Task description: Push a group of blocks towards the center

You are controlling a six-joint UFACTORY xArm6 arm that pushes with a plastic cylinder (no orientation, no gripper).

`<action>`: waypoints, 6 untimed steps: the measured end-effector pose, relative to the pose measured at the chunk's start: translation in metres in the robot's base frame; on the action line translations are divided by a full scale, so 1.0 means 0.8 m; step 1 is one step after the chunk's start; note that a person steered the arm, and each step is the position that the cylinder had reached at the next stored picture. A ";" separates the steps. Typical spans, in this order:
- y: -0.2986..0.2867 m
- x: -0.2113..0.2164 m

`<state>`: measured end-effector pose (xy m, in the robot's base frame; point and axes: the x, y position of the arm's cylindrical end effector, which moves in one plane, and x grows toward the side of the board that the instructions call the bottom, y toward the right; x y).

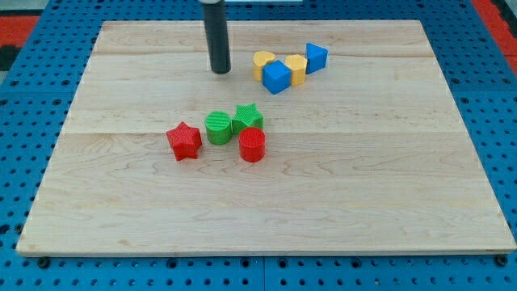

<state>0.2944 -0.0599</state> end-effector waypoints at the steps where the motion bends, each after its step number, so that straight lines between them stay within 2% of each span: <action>1: 0.075 -0.008; 3: 0.161 0.022; 4: 0.159 -0.030; 5: 0.120 -0.053; 6: 0.189 -0.066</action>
<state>0.2412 0.0911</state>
